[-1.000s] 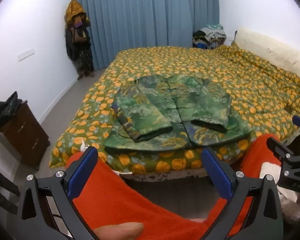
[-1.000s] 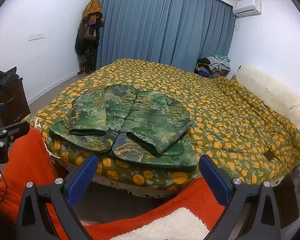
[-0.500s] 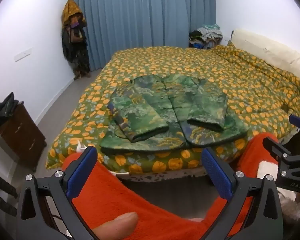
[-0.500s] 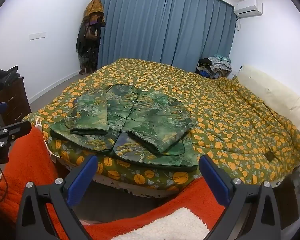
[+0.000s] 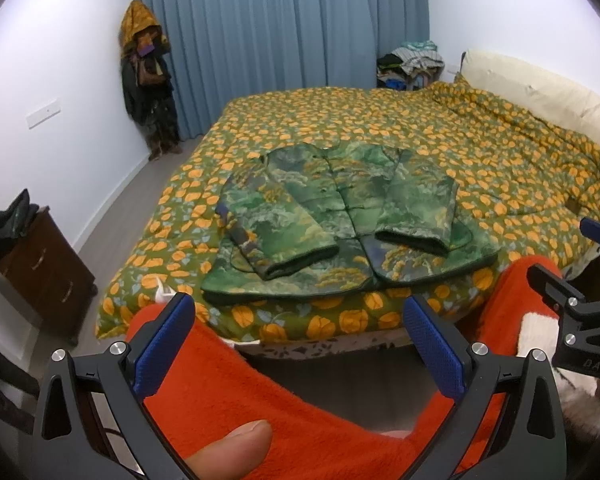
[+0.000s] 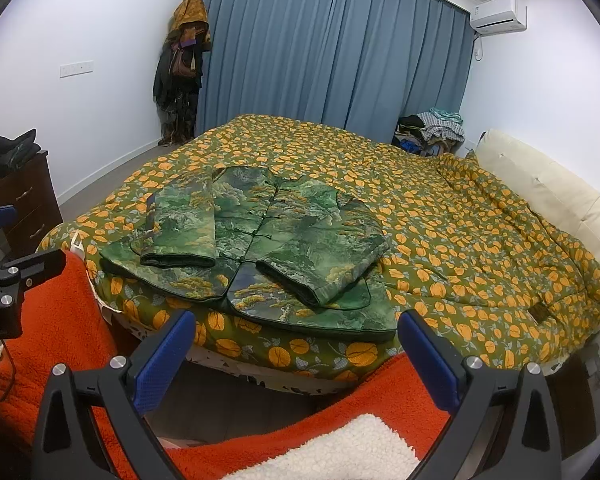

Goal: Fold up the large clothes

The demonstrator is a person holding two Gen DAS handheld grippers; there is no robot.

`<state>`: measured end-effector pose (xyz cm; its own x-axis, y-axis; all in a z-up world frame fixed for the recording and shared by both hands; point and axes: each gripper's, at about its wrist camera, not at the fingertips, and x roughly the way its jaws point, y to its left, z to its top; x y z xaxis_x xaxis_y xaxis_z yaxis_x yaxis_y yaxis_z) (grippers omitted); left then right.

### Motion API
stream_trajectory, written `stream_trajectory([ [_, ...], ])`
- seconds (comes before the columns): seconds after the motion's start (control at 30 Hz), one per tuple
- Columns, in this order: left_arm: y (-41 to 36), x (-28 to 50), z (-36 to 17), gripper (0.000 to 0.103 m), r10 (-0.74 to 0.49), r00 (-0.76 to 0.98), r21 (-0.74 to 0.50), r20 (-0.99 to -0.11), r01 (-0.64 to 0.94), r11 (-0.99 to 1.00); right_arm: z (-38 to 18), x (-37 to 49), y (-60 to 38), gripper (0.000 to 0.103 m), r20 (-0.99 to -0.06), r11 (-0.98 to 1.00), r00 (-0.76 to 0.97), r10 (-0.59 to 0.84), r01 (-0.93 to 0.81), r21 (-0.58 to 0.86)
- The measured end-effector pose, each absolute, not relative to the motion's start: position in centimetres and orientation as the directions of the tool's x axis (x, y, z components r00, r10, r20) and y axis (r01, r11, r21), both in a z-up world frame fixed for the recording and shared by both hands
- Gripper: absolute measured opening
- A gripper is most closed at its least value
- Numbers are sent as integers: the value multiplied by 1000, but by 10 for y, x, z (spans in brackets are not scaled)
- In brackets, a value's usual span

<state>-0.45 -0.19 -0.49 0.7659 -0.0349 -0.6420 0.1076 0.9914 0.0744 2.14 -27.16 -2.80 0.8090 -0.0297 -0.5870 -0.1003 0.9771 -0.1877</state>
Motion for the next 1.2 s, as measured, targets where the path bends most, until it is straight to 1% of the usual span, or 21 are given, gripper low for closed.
stream_trajectory([
  [1.2, -1, -3, -5, 103, -28, 765, 84, -644, 107, 991, -28, 22, -271, 103, -588, 977, 808, -37, -96, -193],
])
